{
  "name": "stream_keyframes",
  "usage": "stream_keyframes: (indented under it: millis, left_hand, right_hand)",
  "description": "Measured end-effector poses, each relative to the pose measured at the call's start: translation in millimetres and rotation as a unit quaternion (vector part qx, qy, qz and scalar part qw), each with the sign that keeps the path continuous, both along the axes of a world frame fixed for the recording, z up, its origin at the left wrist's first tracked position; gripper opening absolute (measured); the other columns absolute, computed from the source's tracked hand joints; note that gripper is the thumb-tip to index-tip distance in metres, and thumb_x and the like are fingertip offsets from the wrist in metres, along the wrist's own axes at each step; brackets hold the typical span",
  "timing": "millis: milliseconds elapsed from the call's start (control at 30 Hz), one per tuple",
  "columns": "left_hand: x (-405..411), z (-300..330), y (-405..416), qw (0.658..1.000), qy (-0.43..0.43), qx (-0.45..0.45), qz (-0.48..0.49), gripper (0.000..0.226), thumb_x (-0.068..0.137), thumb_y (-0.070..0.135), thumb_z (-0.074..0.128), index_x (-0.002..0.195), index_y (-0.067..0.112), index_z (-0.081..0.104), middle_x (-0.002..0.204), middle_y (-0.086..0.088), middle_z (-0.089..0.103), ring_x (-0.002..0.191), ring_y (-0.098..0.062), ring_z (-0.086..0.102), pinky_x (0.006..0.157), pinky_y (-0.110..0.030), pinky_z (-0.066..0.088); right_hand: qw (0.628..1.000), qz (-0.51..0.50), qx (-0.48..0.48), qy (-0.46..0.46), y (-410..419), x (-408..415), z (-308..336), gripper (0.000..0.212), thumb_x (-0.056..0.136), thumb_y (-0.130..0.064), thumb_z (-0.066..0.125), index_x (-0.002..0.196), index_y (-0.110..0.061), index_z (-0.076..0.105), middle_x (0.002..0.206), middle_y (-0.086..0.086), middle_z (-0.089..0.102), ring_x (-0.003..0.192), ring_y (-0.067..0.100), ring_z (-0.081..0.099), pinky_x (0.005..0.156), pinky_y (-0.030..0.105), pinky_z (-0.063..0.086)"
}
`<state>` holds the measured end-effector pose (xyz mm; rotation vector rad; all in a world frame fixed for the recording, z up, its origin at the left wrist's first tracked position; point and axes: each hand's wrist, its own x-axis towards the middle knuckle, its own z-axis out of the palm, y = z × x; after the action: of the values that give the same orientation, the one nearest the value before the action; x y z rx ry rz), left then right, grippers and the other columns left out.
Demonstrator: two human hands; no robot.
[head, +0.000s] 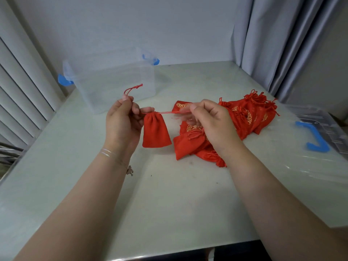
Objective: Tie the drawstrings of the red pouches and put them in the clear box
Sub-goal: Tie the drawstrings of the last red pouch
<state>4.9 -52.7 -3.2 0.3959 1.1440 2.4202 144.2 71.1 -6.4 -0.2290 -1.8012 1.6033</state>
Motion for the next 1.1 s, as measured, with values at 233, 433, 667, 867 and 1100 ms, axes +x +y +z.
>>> stream_keyframes:
  millis: [233, 433, 667, 867, 1100]
  left_hand:
    - [18.8, 0.0, 3.3, 0.98, 0.122, -0.131, -0.083, 0.015, 0.097, 0.011, 0.045, 0.083, 0.013, 0.05, 0.049, 0.005, 0.042, 0.039, -0.012, 0.039, 0.044, -0.018, 0.035]
    - [31.6, 0.7, 0.4, 0.892, 0.28, -0.301, -0.187, 0.021, 0.088, 0.025, 0.062, 0.081, 0.006, 0.069, 0.056, 0.0, 0.042, 0.052, -0.011, 0.031, 0.048, -0.021, 0.024]
    - [36.4, 6.6, -5.4, 0.837, 0.341, -0.335, -0.268, 0.046, 0.093, 0.045, 0.037, 0.086, 0.012, 0.068, 0.065, 0.009, 0.043, 0.057, -0.004, 0.037, 0.059, -0.017, 0.033]
    - [36.8, 3.7, -4.8, 0.779, 0.406, -0.372, -0.299, 0.035, 0.096, 0.037, 0.04, 0.081, 0.014, 0.062, 0.06, 0.014, 0.042, 0.057, -0.006, 0.036, 0.055, -0.017, 0.032]
    - [34.1, 4.8, -2.8, 0.827, 0.347, -0.369, -0.243, 0.035, 0.102, 0.023, 0.036, 0.077, 0.013, 0.058, 0.067, 0.0, 0.041, 0.055, -0.007, 0.032, 0.057, -0.021, 0.03]
  right_hand:
    - [0.969, 0.106, -0.194, 0.109, -10.2, -3.6, 1.7, 0.03, 0.091, -0.016, 0.047, 0.061, -0.017, 0.051, 0.066, 0.007, 0.065, 0.078, 0.028, 0.07, 0.082, 0.037, 0.054]
    - [0.998, -0.045, 0.038, 0.027, -10.4, -1.1, -0.2, 0.022, 0.095, -0.016, 0.053, 0.083, 0.002, 0.059, 0.063, -0.008, 0.06, 0.055, 0.001, 0.053, 0.055, 0.016, 0.043]
    - [0.987, -0.124, 0.097, -0.022, -6.5, -2.0, -3.5, 0.026, 0.089, -0.023, 0.065, 0.073, -0.005, 0.056, 0.045, -0.012, 0.041, 0.04, 0.004, 0.032, 0.044, 0.013, 0.025]
    - [0.985, -0.124, 0.108, -0.044, -5.6, -3.4, -5.1, 0.025, 0.087, -0.027, 0.066, 0.082, -0.003, 0.059, 0.057, -0.001, 0.051, 0.05, 0.005, 0.042, 0.052, 0.019, 0.034]
    - [0.989, -0.042, 0.06, -0.125, -2.7, -1.7, -2.5, 0.031, 0.087, -0.032, 0.065, 0.108, -0.017, 0.049, 0.059, -0.004, 0.063, 0.046, 0.007, 0.053, 0.05, 0.022, 0.044]
